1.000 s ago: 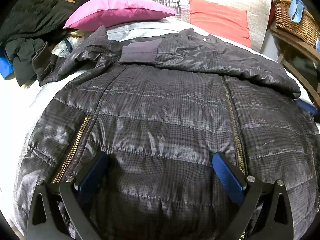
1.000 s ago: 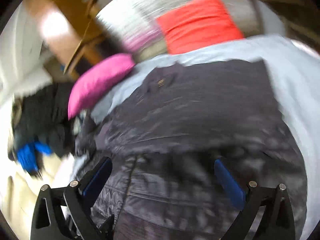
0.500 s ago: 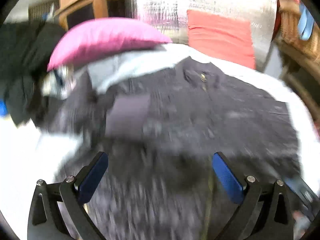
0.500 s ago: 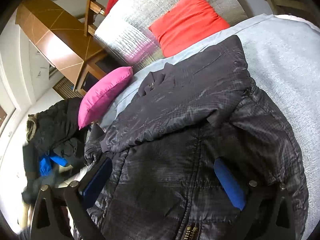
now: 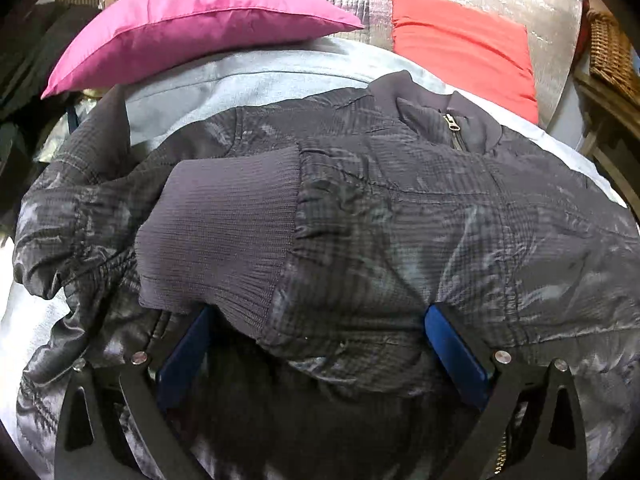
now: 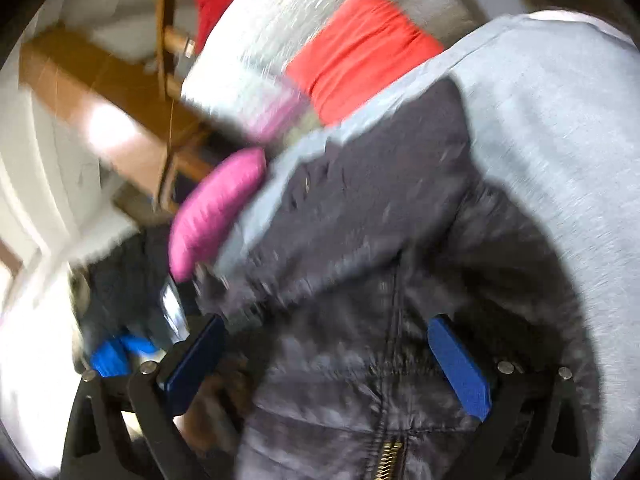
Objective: Fold large clothes
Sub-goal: 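Fold the held sleeve across the jacket body with the right tool and release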
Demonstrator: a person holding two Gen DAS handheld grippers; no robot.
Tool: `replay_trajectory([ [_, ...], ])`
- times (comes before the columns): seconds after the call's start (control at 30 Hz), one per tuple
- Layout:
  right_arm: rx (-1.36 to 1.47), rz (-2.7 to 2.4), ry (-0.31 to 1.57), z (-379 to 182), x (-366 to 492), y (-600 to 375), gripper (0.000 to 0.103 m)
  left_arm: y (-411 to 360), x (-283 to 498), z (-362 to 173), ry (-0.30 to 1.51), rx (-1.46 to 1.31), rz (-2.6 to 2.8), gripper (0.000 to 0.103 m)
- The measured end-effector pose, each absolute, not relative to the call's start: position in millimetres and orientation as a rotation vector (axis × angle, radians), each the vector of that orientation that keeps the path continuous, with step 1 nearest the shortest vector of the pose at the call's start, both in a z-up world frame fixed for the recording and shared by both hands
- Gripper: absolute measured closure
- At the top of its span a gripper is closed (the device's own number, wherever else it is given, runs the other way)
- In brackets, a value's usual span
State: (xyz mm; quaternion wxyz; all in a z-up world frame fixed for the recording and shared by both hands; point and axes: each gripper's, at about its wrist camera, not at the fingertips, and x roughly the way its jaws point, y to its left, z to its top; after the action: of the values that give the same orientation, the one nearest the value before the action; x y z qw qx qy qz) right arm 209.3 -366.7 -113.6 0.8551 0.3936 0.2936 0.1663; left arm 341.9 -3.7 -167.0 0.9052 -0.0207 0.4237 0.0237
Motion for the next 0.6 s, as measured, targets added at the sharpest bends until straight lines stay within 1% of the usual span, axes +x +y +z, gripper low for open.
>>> replay_trajectory([
  [0.07, 0.795, 0.277, 0.564, -94, 216, -389, 0.000, -5, 342, -166, 0.863, -0.034, 0.057, 0.000],
  [0.1, 0.767, 0.236, 0.581, -89, 229, -399, 0.000, -6, 341, -168, 0.861, -0.034, 0.057, 0.000],
  [0.17, 0.758, 0.182, 0.646, -89, 261, -416, 0.000, -5, 342, -167, 0.858, -0.043, 0.052, 0.000],
  [0.23, 0.777, 0.173, 0.752, -101, 311, -431, 0.000, -5, 340, -166, 0.855, -0.042, 0.053, 0.000],
  [0.3, 0.739, 0.149, 0.879, -120, 359, -439, 0.000, -4, 338, -165, 0.851, -0.041, 0.053, 0.000],
  [0.33, 0.707, 0.140, 0.944, -130, 379, -439, 0.010, -4, 338, -166, 0.849, -0.040, 0.054, 0.000],
  [0.37, 0.671, 0.111, 0.976, -135, 391, -439, 0.049, -4, 338, -165, 0.847, -0.039, 0.054, 0.000],
  [0.4, 0.645, 0.106, 0.992, -135, 399, -437, 0.077, -4, 339, -166, 0.847, -0.039, 0.054, 0.000],
  [0.43, 0.621, 0.105, 0.976, -128, 402, -434, 0.085, -4, 338, -167, 0.844, -0.040, 0.054, 0.000],
  [0.47, 0.538, 0.105, 0.923, -111, 400, -427, 0.087, -4, 336, -167, 0.842, -0.040, 0.054, 0.000],
  [0.53, 0.403, 0.074, 0.837, -91, 393, -416, 0.088, -5, 337, -167, 0.838, -0.036, 0.056, 0.000],
  [0.57, 0.348, 0.037, 0.845, -92, 395, -414, 0.088, -5, 337, -167, 0.838, -0.033, 0.057, 0.000],
  [0.6, 0.296, -0.005, 0.917, -110, 402, -411, 0.087, -5, 337, -167, 0.838, -0.034, 0.055, 0.000],
])
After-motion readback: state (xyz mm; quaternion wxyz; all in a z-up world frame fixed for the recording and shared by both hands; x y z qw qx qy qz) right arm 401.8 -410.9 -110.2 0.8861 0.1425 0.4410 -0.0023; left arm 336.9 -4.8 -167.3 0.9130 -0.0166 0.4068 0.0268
